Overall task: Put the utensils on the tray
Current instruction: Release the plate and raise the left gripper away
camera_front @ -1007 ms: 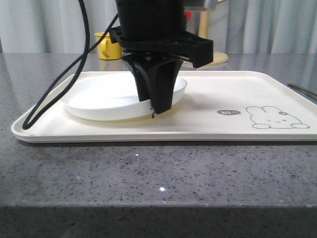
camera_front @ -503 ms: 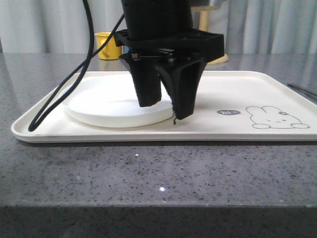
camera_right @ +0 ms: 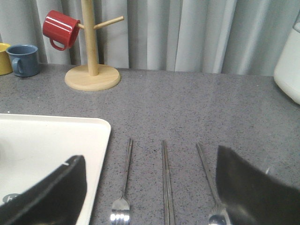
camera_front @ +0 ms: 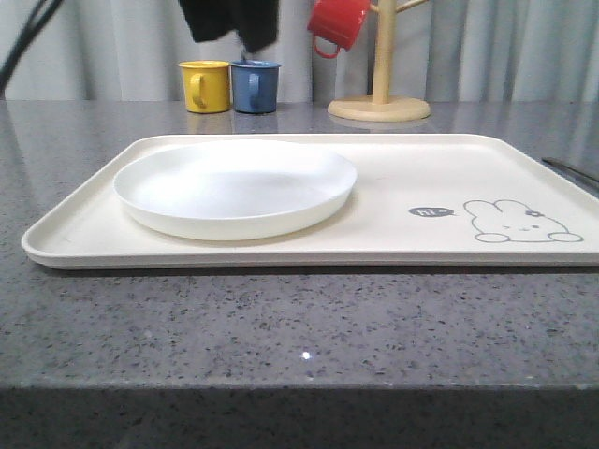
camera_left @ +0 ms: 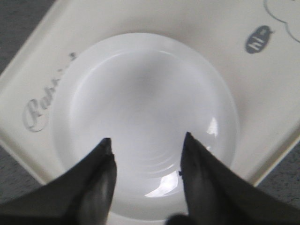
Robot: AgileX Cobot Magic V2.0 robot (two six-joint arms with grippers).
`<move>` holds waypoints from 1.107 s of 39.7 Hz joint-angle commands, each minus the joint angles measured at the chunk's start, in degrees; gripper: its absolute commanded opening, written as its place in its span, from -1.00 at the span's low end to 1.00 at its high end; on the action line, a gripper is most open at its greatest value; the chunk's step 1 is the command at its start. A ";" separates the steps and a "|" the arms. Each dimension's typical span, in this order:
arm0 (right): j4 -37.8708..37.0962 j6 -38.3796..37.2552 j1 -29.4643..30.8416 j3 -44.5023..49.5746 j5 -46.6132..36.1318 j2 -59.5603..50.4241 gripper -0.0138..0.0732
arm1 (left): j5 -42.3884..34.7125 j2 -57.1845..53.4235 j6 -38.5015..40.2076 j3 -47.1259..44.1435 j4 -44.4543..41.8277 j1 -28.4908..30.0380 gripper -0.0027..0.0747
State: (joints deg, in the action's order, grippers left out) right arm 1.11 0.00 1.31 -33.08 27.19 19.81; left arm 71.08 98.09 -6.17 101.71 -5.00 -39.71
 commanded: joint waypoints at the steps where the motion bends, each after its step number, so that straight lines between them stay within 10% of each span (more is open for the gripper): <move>1: -0.50 0.65 0.36 -1.98 -4.17 0.85 0.68 | 1.06 -5.69 0.62 -0.35 -0.55 4.32 -0.70; 5: -0.50 0.65 0.36 -1.98 -4.17 0.85 0.68 | 1.06 -8.69 0.86 -4.06 -0.45 9.87 -0.97; 21: -0.50 0.65 0.36 -1.98 -4.17 0.85 0.68 | -16.39 -27.69 2.98 -33.17 8.04 34.18 -0.98; 44: -0.50 0.65 0.36 -1.98 -4.17 0.85 0.68 | -46.94 -71.81 0.32 -70.10 7.55 33.16 -0.98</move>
State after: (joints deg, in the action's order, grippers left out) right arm 1.11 0.00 1.31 -33.08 27.21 19.81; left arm 30.01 30.80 -5.51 32.74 1.90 -6.14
